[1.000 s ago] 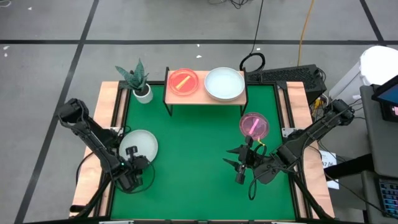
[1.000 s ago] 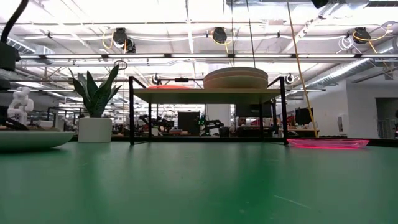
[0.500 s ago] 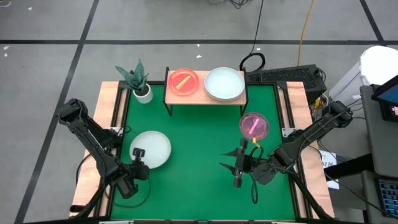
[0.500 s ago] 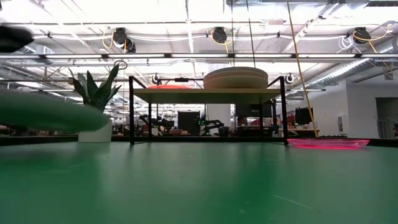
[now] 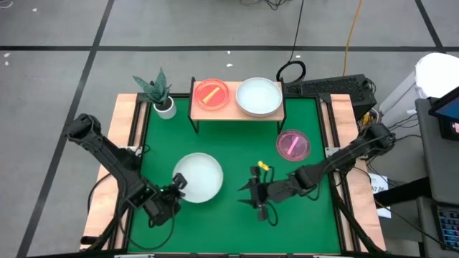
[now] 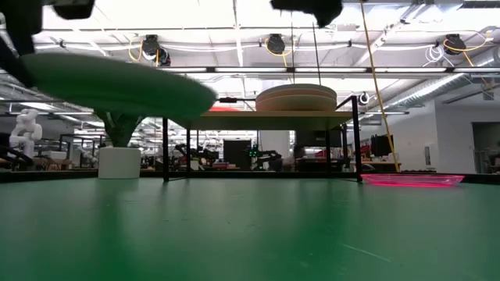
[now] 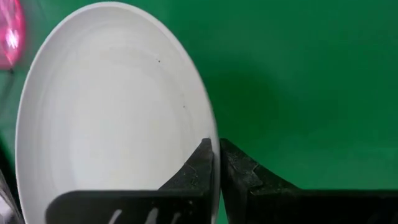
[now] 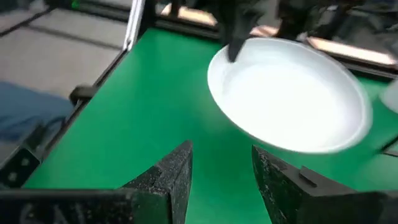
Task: Place and stack plates onto a shelf
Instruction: Stack the gray plate on top of the gray plate on the shelf
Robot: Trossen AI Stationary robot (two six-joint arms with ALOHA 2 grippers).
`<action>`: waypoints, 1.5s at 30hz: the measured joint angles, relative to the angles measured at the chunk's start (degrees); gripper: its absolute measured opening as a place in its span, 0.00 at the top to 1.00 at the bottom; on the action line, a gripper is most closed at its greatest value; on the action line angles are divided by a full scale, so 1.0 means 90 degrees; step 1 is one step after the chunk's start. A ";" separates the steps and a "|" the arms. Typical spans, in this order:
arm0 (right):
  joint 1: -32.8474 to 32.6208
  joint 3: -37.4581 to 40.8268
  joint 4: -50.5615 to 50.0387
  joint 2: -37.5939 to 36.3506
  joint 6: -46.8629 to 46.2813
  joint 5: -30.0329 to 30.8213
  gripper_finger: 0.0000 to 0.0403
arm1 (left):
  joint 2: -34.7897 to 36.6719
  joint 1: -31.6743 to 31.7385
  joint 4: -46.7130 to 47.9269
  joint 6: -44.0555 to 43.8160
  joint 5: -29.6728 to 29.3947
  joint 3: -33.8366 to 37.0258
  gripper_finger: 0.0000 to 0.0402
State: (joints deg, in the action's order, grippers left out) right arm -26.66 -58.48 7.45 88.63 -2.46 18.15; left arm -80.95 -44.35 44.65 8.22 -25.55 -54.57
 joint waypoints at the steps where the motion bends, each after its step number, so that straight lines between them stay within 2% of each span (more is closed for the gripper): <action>1: 0.0051 -0.0043 -0.0005 0.0108 0.0072 -0.0117 0.64 | 0.0000 0.0083 -0.0147 0.0309 0.0002 0.0000 0.97; 6: 0.0191 -0.0518 -0.0066 0.0685 0.0496 -0.0383 0.64 | 0.0000 0.0497 -0.0572 0.1244 0.0031 0.0000 0.97; 15: 0.0243 -0.1402 -0.0468 0.1618 0.1245 -0.0351 0.64 | -0.0002 0.0801 -0.0617 0.1403 0.0451 0.0000 0.97; 28: 0.0457 -0.1483 -0.0790 0.1813 0.1431 0.0129 0.65 | -0.0002 0.0796 -0.0947 0.1651 0.0522 0.0002 0.97; 32: 0.0452 -0.1409 -0.0865 0.1813 0.1588 0.0139 0.70 | -0.0002 0.0796 -0.1041 0.1696 0.0527 0.0002 0.97; 37: 0.0409 -0.1389 -0.0957 0.1813 0.1817 0.0092 0.85 | 0.0000 0.0796 -0.1079 0.1635 0.0529 0.0005 0.96; 41: 0.0401 -0.1377 -0.1054 0.1813 0.1846 -0.0230 0.95 | -0.0002 0.0798 -0.1317 0.1753 0.0536 0.0005 0.95; 45: 0.0386 -0.1372 -0.1033 0.1813 0.1885 -0.0390 0.98 | -0.0002 0.0811 -0.1591 0.1780 0.0565 0.0012 0.95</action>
State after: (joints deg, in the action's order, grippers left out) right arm -23.18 -70.83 -1.85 104.95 14.50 14.63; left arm -80.97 -37.05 30.34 24.25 -20.47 -54.46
